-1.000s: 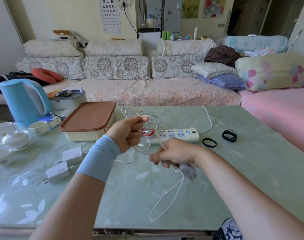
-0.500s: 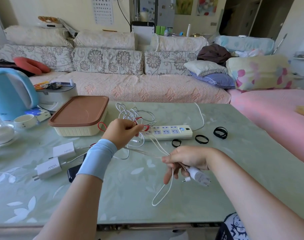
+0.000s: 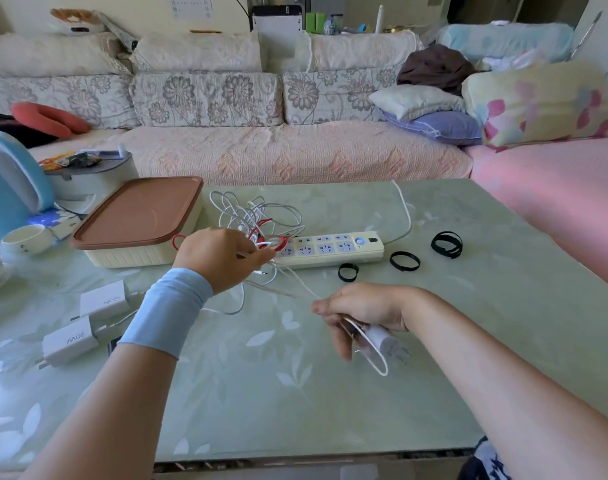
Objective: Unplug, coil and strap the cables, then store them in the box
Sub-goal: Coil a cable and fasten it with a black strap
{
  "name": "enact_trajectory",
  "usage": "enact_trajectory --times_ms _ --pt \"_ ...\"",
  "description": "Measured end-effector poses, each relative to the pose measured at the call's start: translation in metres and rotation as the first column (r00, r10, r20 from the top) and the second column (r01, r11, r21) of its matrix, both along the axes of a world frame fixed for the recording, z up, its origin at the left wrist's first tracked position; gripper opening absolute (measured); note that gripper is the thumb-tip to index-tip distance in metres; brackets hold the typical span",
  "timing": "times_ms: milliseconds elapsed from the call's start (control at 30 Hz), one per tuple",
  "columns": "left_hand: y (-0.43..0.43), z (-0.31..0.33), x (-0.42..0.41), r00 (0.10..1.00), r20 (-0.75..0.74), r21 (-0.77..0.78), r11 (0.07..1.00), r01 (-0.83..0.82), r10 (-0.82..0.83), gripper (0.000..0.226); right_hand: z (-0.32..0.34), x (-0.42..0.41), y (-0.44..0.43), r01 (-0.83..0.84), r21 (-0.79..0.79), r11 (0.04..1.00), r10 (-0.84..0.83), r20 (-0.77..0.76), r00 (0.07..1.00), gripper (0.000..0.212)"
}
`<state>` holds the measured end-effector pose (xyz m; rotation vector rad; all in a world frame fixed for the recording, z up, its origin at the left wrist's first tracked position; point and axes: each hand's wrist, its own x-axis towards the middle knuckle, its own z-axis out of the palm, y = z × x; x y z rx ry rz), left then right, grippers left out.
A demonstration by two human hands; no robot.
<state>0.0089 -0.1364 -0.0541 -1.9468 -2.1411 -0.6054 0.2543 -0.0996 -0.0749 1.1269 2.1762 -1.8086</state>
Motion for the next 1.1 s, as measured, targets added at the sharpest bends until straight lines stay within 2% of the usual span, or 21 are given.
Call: enact_trajectory --times_ms 133,267,367,433,500,533,667,733,800,833,867,900,967,1033,1067,1100 --pt "0.003 -0.001 0.0 0.995 -0.101 -0.088 0.996 0.004 -0.013 0.055 -0.005 0.01 0.014 0.027 0.006 1.0 -0.026 -0.008 1.0 0.04" --pt "0.005 -0.001 0.01 0.994 -0.108 -0.327 0.945 -0.029 -0.007 0.054 -0.011 0.026 0.017 -0.07 0.072 0.995 0.067 0.038 0.997 0.032" --pt "0.005 -0.002 0.012 0.998 0.007 -0.535 0.843 0.054 -0.06 0.045 -0.015 0.036 0.018 -0.039 0.058 0.998 0.041 -0.021 0.999 0.02" --pt "0.004 -0.002 0.012 0.983 0.168 -0.597 0.785 0.163 -0.076 0.045 -0.01 0.042 0.017 -0.017 0.038 0.999 0.02 -0.078 0.997 0.002" --pt "0.002 -0.001 0.014 0.942 0.327 -0.584 0.766 0.268 -0.079 0.049 -0.005 0.047 0.018 0.011 0.059 0.998 -0.005 -0.096 0.995 0.016" --pt "0.002 -0.001 0.015 0.928 0.36 -0.566 0.769 0.298 -0.095 0.052 -0.002 0.048 0.017 0.021 0.077 0.997 -0.014 -0.092 0.996 0.02" --pt "-0.001 -0.008 0.018 0.936 0.336 -0.533 0.798 0.281 -0.105 0.056 0.004 0.043 0.014 0.096 0.087 0.992 -0.086 -0.113 0.99 0.031" --pt "-0.007 -0.014 0.021 0.909 0.402 -0.605 0.714 0.353 -0.109 0.05 0.011 0.034 0.016 0.12 0.114 0.986 -0.104 -0.134 0.985 0.032" --pt "-0.009 -0.025 0.024 0.848 0.516 -0.631 0.616 0.472 -0.122 0.032 0.018 0.022 0.018 0.119 0.148 0.982 -0.099 -0.138 0.985 0.031" --pt "-0.009 -0.029 0.024 0.823 0.556 -0.617 0.607 0.501 -0.115 0.024 0.019 0.015 0.018 0.116 0.152 0.982 -0.095 -0.14 0.986 0.03" --pt "-0.007 -0.033 0.024 0.8 0.591 -0.575 0.642 0.508 -0.104 0.03 0.019 0.009 0.018 0.113 0.148 0.982 -0.092 -0.141 0.986 0.03" --pt "-0.005 -0.034 0.023 0.759 0.641 -0.487 0.704 0.516 -0.113 0.047 0.017 0.004 0.017 0.115 0.142 0.983 -0.095 -0.141 0.985 0.03" --pt "-0.001 -0.032 0.023 0.622 0.772 -0.284 0.805 0.521 -0.13 0.068 0.011 -0.005 0.015 0.128 0.132 0.983 -0.108 -0.151 0.983 0.029" --pt "0.002 -0.023 0.026 0.434 0.898 -0.186 0.831 0.524 -0.073 0.062 0.006 -0.012 0.015 0.152 0.098 0.983 -0.133 -0.178 0.975 0.03" --pt "0.002 -0.019 0.03 0.372 0.928 -0.185 0.836 0.516 -0.025 0.054 0.004 -0.014 0.015 0.165 0.066 0.984 -0.149 -0.2 0.968 0.031" --pt "0.003 -0.015 0.034 0.356 0.934 -0.217 0.842 0.494 0.031 0.044 0.003 -0.015 0.016 0.175 0.028 0.984 -0.164 -0.224 0.961 0.031"
